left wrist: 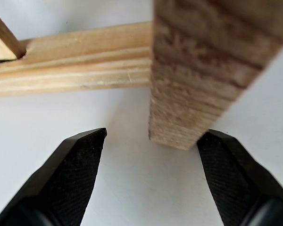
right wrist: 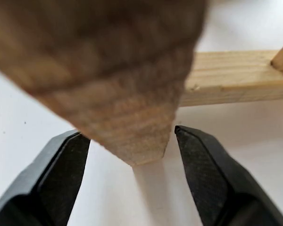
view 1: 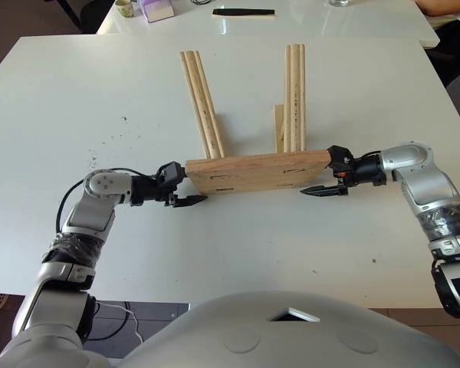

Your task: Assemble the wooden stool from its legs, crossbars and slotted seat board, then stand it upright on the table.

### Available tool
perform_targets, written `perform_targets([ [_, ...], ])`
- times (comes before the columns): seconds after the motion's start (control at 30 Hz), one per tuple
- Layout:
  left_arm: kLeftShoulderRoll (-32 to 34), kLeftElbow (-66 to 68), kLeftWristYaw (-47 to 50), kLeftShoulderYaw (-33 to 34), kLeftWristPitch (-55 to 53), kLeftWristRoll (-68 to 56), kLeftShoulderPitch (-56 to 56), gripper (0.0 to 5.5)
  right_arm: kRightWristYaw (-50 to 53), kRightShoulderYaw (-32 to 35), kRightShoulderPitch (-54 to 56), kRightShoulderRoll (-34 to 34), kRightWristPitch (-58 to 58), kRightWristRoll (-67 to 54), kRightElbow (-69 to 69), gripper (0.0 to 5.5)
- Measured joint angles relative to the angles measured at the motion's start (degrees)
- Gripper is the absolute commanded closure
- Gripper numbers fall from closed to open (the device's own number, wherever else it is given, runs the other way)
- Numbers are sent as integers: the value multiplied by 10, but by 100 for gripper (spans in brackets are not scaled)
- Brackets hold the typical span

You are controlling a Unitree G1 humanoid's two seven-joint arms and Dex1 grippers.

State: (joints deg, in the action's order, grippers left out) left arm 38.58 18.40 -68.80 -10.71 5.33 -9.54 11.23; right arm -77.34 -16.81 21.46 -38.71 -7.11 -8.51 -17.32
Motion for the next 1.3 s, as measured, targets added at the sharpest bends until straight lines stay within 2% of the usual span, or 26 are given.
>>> perform_targets([
  [0.13, -8, 20, -18, -4, 17, 4, 16, 204, -16, -12, 20, 9, 21, 11, -35, 227],
  [0.17, -9, 21, -22, -4, 22, 4, 17, 202, -18, -12, 23, 10, 25, 12, -41, 245],
  [0.5, -27, 18, -51, 4, 39, -21, 19, 361, -28, 11, 23, 31, 11, -10, -59, 396],
  [0.57, -26, 12, -55, 10, 33, -29, 19, 389, -32, 14, 19, 29, 5, -15, -45, 399],
  [0.77, -20, -3, -76, 9, 57, -21, 0, 407, -35, 13, -10, 19, 9, -13, -6, 400],
  [0.93, 14, -135, -71, 23, 27, -45, -113, 416, -22, 29, -119, -21, -3, -30, 133, 403],
  [1.07, 77, -304, -69, 72, -103, -148, -216, 416, -10, 93, -211, -81, -134, -148, 295, 404],
  [1.3, 159, -389, -48, 113, -203, -357, -266, 416, 13, 149, -226, -186, -207, -401, 345, 404],
])
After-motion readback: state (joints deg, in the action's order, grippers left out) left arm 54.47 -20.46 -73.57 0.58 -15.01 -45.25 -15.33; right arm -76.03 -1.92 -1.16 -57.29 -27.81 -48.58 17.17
